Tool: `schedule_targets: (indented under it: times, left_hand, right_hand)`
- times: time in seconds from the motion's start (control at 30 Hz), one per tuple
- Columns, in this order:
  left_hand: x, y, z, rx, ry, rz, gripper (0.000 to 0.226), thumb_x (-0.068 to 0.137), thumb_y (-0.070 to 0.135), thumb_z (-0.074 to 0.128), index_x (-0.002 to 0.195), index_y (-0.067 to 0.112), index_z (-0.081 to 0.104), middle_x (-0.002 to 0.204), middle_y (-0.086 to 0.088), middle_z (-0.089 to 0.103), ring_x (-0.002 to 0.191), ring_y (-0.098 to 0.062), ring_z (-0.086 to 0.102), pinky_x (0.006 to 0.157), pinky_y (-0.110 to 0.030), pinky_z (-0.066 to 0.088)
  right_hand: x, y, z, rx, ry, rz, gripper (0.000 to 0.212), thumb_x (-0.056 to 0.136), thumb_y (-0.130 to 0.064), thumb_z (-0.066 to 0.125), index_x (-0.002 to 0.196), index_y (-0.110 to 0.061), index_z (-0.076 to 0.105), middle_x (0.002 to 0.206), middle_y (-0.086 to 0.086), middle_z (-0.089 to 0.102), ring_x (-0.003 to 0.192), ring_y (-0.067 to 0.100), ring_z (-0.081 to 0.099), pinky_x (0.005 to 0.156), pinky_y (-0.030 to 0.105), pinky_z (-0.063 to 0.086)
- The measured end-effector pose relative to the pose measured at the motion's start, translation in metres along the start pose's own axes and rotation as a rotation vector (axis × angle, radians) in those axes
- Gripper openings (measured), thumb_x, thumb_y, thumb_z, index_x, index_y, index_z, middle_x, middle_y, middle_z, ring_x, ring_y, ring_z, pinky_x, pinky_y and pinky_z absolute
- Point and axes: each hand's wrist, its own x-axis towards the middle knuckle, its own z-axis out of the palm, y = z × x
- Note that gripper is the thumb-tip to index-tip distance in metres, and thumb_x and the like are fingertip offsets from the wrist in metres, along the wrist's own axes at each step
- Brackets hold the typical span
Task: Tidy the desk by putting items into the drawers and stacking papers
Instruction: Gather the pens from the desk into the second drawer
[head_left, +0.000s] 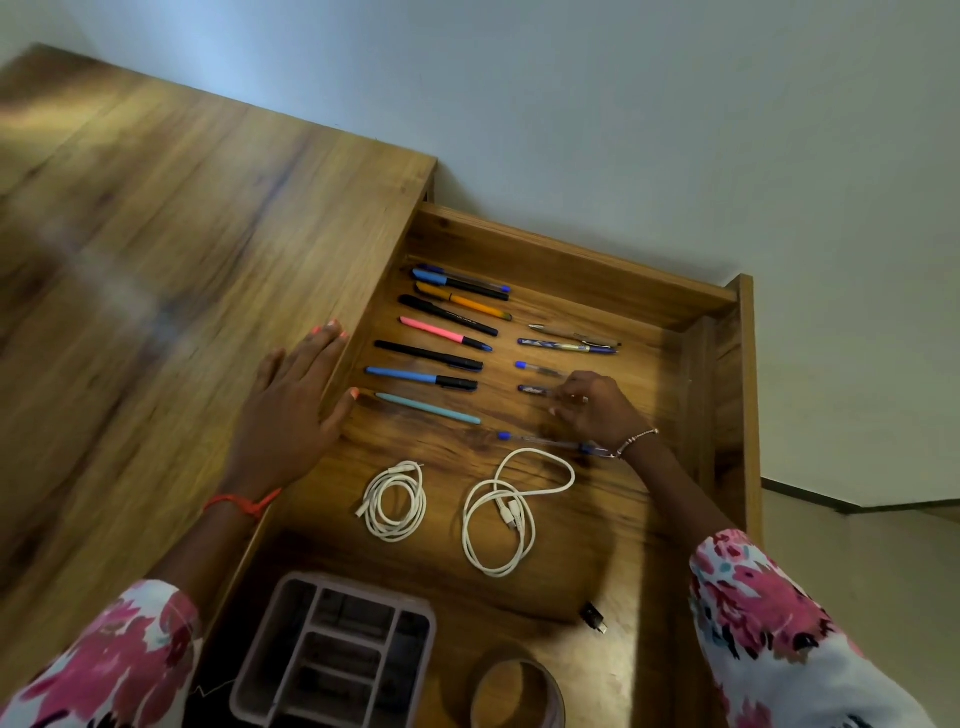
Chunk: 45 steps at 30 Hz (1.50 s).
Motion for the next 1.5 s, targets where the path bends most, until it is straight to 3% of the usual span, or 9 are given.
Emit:
schedule_targets:
  times: [0.07, 0.23, 0.47, 0.7, 0.97, 1.17, 1.27, 1.4, 1.5]
  left_hand:
    - [0.000, 0.000, 0.000, -0.003, 0.001, -0.001, 0.067, 0.084, 0.047, 0.029, 0.141, 0.013, 0.034, 0.150, -0.004, 0.030, 0.137, -0.017, 0.030, 0.111, -0.043, 0.019]
    - [0.000, -0.001, 0.002, -0.004, 0.000, -0.005, 0.067, 0.083, 0.048, 0.028, 0.141, 0.014, 0.034, 0.151, -0.003, 0.030, 0.137, -0.015, 0.028, 0.111, -0.043, 0.019]
    - [0.000, -0.001, 0.001, 0.000, 0.007, 0.000, 0.068, 0.083, 0.049, 0.027, 0.141, 0.013, 0.034, 0.151, -0.003, 0.030, 0.138, -0.015, 0.028, 0.111, -0.044, 0.019]
    - [0.000, 0.001, 0.000, -0.013, 0.015, -0.002, 0.062, 0.085, 0.041, 0.037, 0.140, 0.012, 0.036, 0.150, -0.004, 0.031, 0.137, -0.017, 0.030, 0.111, -0.044, 0.020]
    - [-0.016, 0.007, -0.004, -0.132, 0.094, -0.101, 0.060, 0.086, 0.038, 0.031, 0.126, -0.002, 0.052, 0.133, -0.019, 0.051, 0.125, -0.032, 0.047, 0.105, -0.042, 0.034]
    - [-0.092, 0.005, -0.013, -0.128, 0.082, -0.219, 0.067, 0.086, 0.043, 0.025, 0.131, -0.001, 0.047, 0.139, -0.017, 0.045, 0.130, -0.028, 0.041, 0.111, -0.029, 0.022]
    - [-0.156, -0.003, -0.020, -0.070, 0.130, -0.288, 0.057, 0.088, 0.041, 0.033, 0.125, 0.003, 0.054, 0.131, -0.013, 0.054, 0.120, -0.025, 0.053, 0.102, -0.031, 0.037]
    - [-0.260, -0.015, -0.026, -0.049, 0.241, -0.377, 0.046, 0.095, 0.041, 0.031, 0.123, 0.010, 0.048, 0.123, -0.012, 0.060, 0.116, -0.018, 0.045, 0.097, -0.027, 0.036]
    - [-0.346, -0.017, -0.039, -0.062, 0.364, -0.530, 0.042, 0.097, 0.041, 0.028, 0.125, 0.013, 0.043, 0.125, -0.014, 0.057, 0.118, -0.018, 0.040, 0.099, -0.028, 0.032]
  right_hand:
    - [-0.008, 0.000, -0.004, 0.036, -0.111, -0.010, 0.021, 0.080, -0.010, 0.067, 0.100, -0.004, 0.070, 0.097, 0.011, 0.067, 0.086, 0.016, 0.056, 0.074, 0.018, 0.038]
    - [-0.018, 0.010, 0.001, -0.139, -0.323, 0.058, 0.020, 0.080, -0.014, 0.065, 0.099, -0.009, 0.069, 0.100, 0.007, 0.063, 0.093, 0.021, 0.057, 0.073, 0.025, 0.043]
    - [-0.018, 0.017, 0.005, -0.144, -0.203, 0.110, 0.017, 0.083, -0.016, 0.062, 0.097, -0.008, 0.068, 0.102, 0.009, 0.063, 0.098, 0.025, 0.056, 0.079, 0.030, 0.043]
    - [-0.016, 0.019, 0.004, -0.200, -0.222, 0.062, 0.020, 0.085, -0.018, 0.060, 0.102, -0.012, 0.068, 0.103, 0.006, 0.062, 0.100, 0.021, 0.053, 0.084, 0.035, 0.048]
    - [-0.012, -0.005, -0.009, -0.088, -0.110, 0.002, 0.016, 0.086, -0.015, 0.059, 0.096, -0.007, 0.069, 0.090, 0.006, 0.063, 0.081, 0.015, 0.053, 0.072, 0.025, 0.042]
    - [0.002, -0.063, -0.019, -0.044, -0.026, -0.205, 0.016, 0.088, -0.007, 0.056, 0.078, 0.000, 0.067, 0.074, 0.014, 0.063, 0.068, 0.020, 0.050, 0.064, 0.026, 0.033]
    - [0.008, -0.109, -0.010, -0.029, 0.053, -0.352, 0.016, 0.087, -0.006, 0.059, 0.075, -0.002, 0.069, 0.068, 0.010, 0.062, 0.064, 0.020, 0.053, 0.057, 0.024, 0.032]
    - [0.002, -0.179, 0.013, 0.036, 0.144, -0.531, 0.041, 0.083, -0.032, 0.048, 0.066, 0.000, 0.067, 0.059, 0.018, 0.064, 0.058, 0.025, 0.060, 0.059, 0.025, 0.032]
    - [-0.016, -0.230, 0.037, 0.085, 0.102, -0.631, 0.036, 0.083, -0.032, 0.045, 0.058, -0.012, 0.060, 0.054, 0.008, 0.056, 0.058, 0.026, 0.055, 0.058, 0.026, 0.028]
